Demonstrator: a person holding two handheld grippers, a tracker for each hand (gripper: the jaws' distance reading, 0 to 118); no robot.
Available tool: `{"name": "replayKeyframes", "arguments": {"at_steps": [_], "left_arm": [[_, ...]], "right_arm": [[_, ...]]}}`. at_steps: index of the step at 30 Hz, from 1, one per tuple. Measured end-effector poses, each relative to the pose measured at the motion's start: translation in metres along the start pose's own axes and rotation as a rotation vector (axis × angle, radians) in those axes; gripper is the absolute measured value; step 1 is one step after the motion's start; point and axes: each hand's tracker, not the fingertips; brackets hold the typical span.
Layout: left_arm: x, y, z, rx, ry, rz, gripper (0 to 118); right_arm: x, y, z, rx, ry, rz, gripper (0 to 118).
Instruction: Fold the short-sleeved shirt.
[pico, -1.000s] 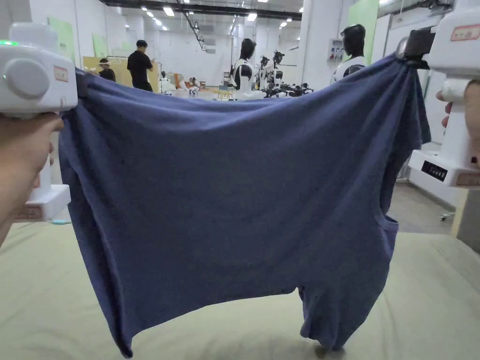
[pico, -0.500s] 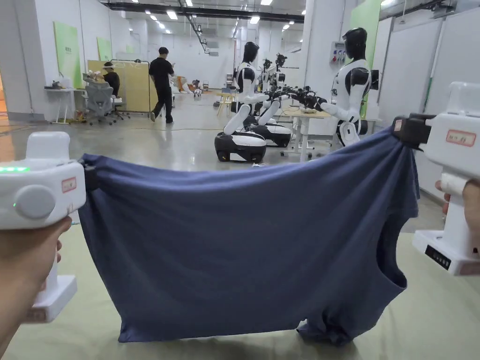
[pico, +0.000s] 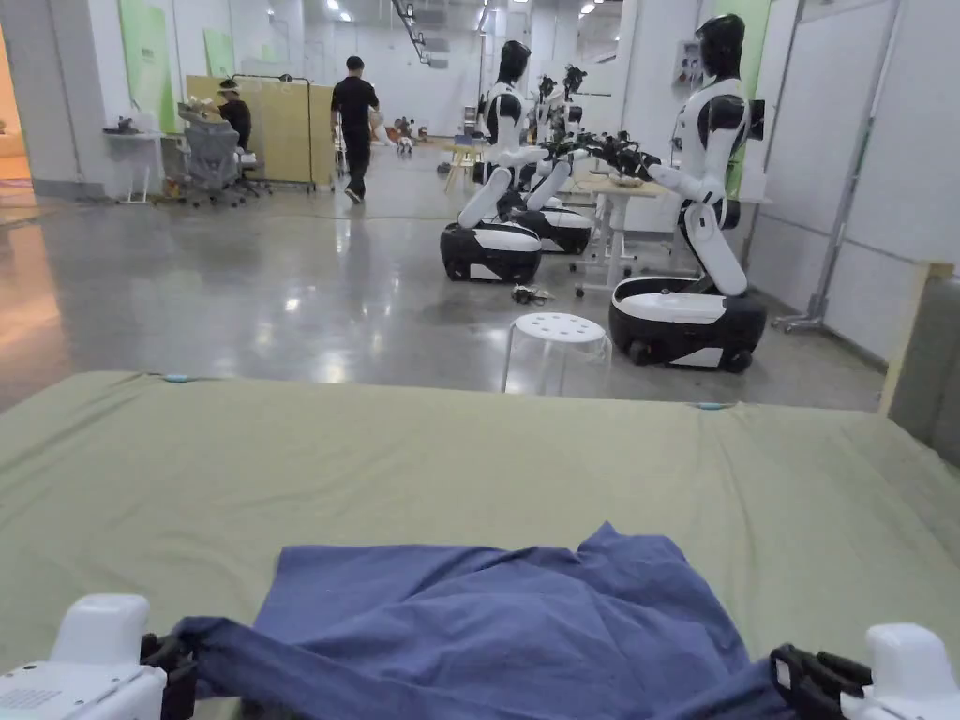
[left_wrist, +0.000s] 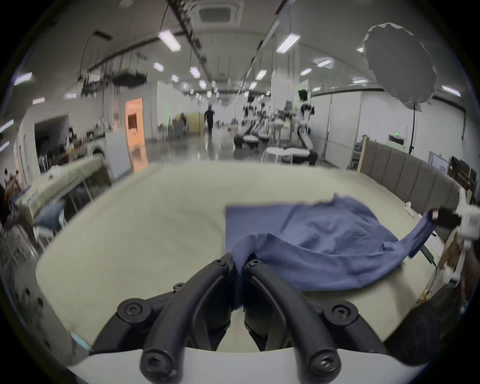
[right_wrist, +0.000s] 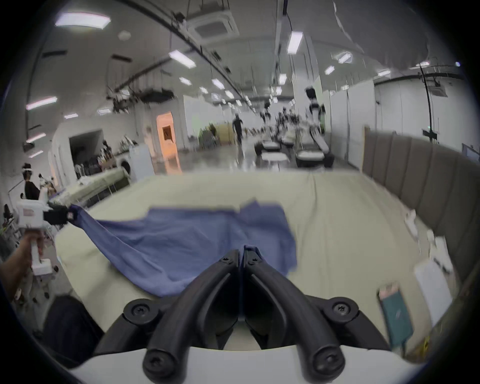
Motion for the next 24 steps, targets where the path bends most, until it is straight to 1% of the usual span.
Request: {"name": "replayKeyframes", "arguments": {"at_steps": [3,4,5,6,7,8,9,10,11,13,14,16,17,18,19,20,21,22,23,24], "left_arm": [[-0.009,-0.039,-0.013,-0.084,0.000,0.060,8],[-0.010,-0.046,-0.017,-0.109,-0.003,0.070,11],[-0.010,-0.048,-0.019,-0.120,0.001,0.062,26],[-0.010,-0.048,-0.018,-0.110,-0.002,0.065,49],[-0.023,-0.046,-0.021,-0.095,0.009,0.063,77],[-0.021,-0.042,-0.016,-0.067,0.002,0.041,85],[-0.016,-0.035,-0.007,-0.021,0.010,0.029,85],[-0.009,-0.027,0.008,0.043,0.007,0.021,85],[0.015,-0.014,0.048,0.106,-0.013,0.001,85],[0.036,-0.006,0.076,0.210,-0.032,-0.020,85],[0.042,-0.008,0.084,0.231,-0.037,-0.032,85],[0.057,-0.014,0.097,0.273,-0.011,-0.062,85],[0.067,-0.019,0.100,0.282,0.013,-0.082,84],[0.074,-0.023,0.101,0.270,0.011,-0.093,84],[0.067,-0.031,0.095,0.256,0.006,-0.097,78],[0.070,-0.034,0.091,0.208,0.015,-0.121,59],[0.072,-0.035,0.087,0.171,0.024,-0.133,21],[0.072,-0.038,0.080,0.125,0.072,-0.157,4],[0.068,-0.044,0.079,0.137,0.061,-0.152,4],[0.062,-0.045,0.078,0.118,0.010,-0.135,4]], "right_arm": [[0.005,-0.061,-0.010,-0.124,-0.037,-0.085,3],[0.006,-0.076,-0.011,-0.149,-0.037,-0.103,7],[0.008,-0.084,-0.011,-0.127,-0.045,-0.106,21],[0.010,-0.089,-0.011,-0.124,-0.054,-0.105,47],[0.013,-0.086,-0.009,-0.127,-0.075,-0.106,88],[0.011,-0.080,-0.002,-0.126,-0.090,-0.114,106],[0.009,-0.072,0.005,-0.111,-0.098,-0.117,108],[0.004,-0.061,0.017,-0.051,-0.097,-0.116,110],[-0.006,-0.048,0.033,0.020,-0.076,-0.101,110],[-0.026,-0.025,0.055,0.103,-0.066,-0.070,110],[-0.036,-0.016,0.064,0.140,-0.061,-0.055,110],[-0.055,-0.009,0.079,0.200,-0.050,-0.063,109],[-0.063,-0.007,0.082,0.201,-0.054,-0.070,108],[-0.067,-0.006,0.084,0.210,-0.036,-0.076,99],[-0.072,-0.007,0.086,0.228,-0.022,-0.082,67],[-0.077,-0.011,0.084,0.229,-0.035,-0.074,33],[-0.080,-0.013,0.081,0.236,-0.070,-0.049,1],[-0.083,-0.016,0.080,0.240,-0.094,-0.027,0],[-0.080,-0.017,0.078,0.233,-0.072,-0.041,0],[-0.079,-0.018,0.075,0.201,-0.028,-0.066,0]]}}
